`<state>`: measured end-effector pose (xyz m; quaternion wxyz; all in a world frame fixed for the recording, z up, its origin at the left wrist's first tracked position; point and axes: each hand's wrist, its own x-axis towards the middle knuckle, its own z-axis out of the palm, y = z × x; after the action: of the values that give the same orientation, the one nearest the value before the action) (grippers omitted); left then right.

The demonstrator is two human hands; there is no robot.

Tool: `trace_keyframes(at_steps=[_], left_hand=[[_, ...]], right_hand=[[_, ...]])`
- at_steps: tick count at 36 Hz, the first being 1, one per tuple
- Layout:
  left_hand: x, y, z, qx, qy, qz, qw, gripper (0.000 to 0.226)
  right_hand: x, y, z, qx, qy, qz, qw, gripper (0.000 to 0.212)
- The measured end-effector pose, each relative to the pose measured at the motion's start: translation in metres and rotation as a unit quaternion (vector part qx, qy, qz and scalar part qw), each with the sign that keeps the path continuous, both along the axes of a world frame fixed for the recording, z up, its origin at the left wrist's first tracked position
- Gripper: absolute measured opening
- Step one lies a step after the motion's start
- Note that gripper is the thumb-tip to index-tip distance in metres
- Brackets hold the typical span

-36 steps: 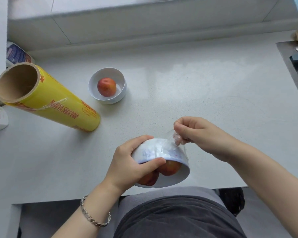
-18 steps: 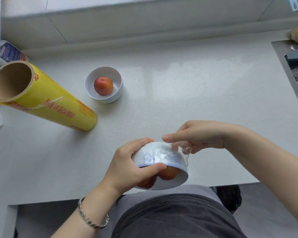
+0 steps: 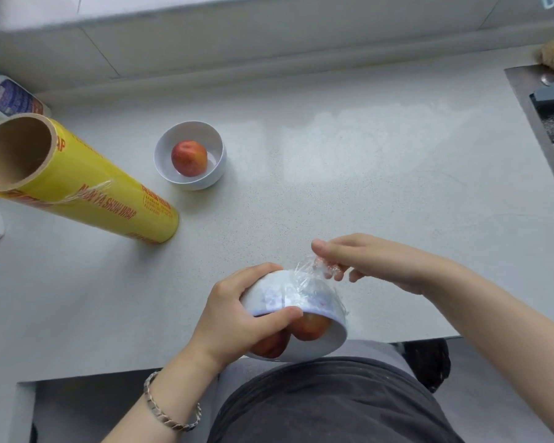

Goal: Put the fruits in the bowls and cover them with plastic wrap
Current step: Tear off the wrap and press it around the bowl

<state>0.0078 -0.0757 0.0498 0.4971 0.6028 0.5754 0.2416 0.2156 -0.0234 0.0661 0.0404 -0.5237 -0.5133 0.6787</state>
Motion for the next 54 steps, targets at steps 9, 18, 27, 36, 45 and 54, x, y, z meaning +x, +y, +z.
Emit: trace_keyframes(at_steps=[9, 18, 27, 36, 45, 54], left_hand=[[0.001, 0.005, 0.003, 0.002, 0.003, 0.004, 1.0, 0.046], [0.005, 0.01, 0.005, 0.006, -0.004, 0.006, 1.0, 0.041], [0.006, 0.014, 0.003, -0.007, -0.001, 0.029, 1.0, 0.042], [0.007, 0.019, 0.003, -0.022, -0.031, 0.027, 0.999, 0.032], [0.005, 0.026, 0.008, 0.007, -0.068, 0.029, 0.997, 0.043], [0.002, 0.026, 0.012, 0.082, -0.088, 0.024, 0.992, 0.05]], right_hand=[[-0.004, 0.003, 0.003, 0.051, 0.068, -0.048, 0.995, 0.022], [-0.014, 0.009, 0.005, 0.01, 0.084, -0.098, 0.992, 0.019], [-0.011, 0.02, 0.01, 0.028, -0.055, -0.037, 0.997, 0.032], [-0.025, 0.012, -0.003, 0.292, -0.003, -0.202, 0.935, 0.027], [-0.028, 0.032, -0.025, 0.263, -0.009, -0.27, 0.926, 0.028], [-0.031, 0.019, -0.025, 0.043, -0.033, -0.189, 0.98, 0.028]])
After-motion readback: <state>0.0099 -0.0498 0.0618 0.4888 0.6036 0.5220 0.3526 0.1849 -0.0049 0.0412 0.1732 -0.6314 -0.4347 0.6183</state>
